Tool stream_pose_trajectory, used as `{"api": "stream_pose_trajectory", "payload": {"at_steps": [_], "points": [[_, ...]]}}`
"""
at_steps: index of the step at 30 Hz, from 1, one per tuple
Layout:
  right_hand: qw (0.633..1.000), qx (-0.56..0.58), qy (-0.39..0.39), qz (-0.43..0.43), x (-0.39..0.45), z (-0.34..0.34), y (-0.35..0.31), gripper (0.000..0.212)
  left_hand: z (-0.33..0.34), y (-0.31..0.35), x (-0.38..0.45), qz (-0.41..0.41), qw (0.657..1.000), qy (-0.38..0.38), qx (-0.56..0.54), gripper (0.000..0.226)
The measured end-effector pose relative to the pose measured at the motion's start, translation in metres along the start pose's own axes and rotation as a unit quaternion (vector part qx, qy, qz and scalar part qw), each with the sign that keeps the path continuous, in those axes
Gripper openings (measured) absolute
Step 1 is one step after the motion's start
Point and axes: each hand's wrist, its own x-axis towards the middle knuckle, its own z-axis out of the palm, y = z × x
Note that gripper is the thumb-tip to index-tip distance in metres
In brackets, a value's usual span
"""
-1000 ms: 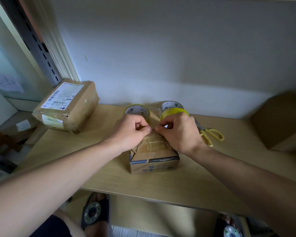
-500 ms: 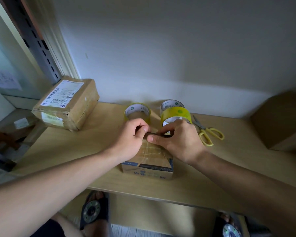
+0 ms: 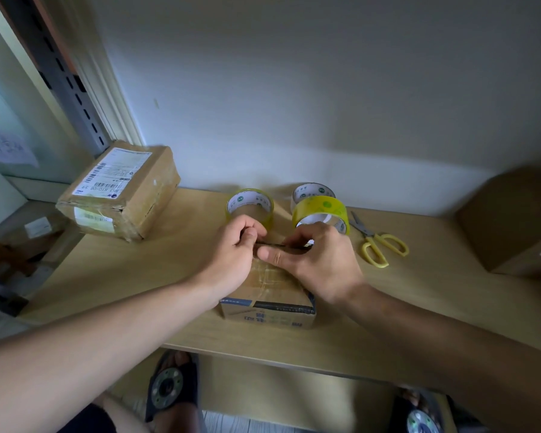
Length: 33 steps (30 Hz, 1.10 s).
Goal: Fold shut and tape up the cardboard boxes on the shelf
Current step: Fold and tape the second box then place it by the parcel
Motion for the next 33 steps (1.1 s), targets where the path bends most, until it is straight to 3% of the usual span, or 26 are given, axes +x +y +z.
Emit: {"api": "stream_pose_trajectory", "payload": {"at_steps": [4,9,13,17,21,26,28,29,33], "points": [[0.999,0.0,-0.036,0.029,0.004,0.001,-0.002,0.031,-0.001,0.001,-0.001,-0.007,1.0,0.013,-0.001,0.032],[0.996,0.039,0.005,0.078,0.005,0.008,-0.002,0.029,0.001,0.003,-0.003,-0.014,1.0,0.016,-0.01,0.029],[0.996,0.038,0.037,0.066,0.006,0.011,-0.002,0.024,0.0,0.002,-0.002,-0.014,1.0,0.002,-0.015,0.024],[0.996,0.039,0.046,0.06,0.007,0.015,0.002,0.034,-0.001,0.001,-0.003,-0.01,1.0,-0.015,-0.019,0.017],[0.995,0.082,0.0,0.053,0.012,0.01,0.01,0.019,-0.002,0.001,-0.004,-0.002,1.0,-0.013,-0.009,0.017],[0.99,0.118,-0.057,0.047,0.011,0.0,0.02,0.021,-0.002,0.002,-0.006,-0.006,1.0,-0.025,-0.014,0.021],[0.987,0.109,-0.117,0.019,0.004,-0.007,0.014,0.022,-0.002,0.003,-0.006,0.004,1.0,-0.022,-0.015,0.022],[0.983,0.099,-0.157,0.008,0.0,-0.011,0.009,0.028,-0.001,0.003,-0.006,0.01,1.0,-0.018,-0.016,0.022],[0.97,-0.018,-0.242,-0.026,-0.009,-0.016,0.002,0.087,0.0,0.001,-0.005,0.012,1.0,-0.011,-0.023,0.02]]}}
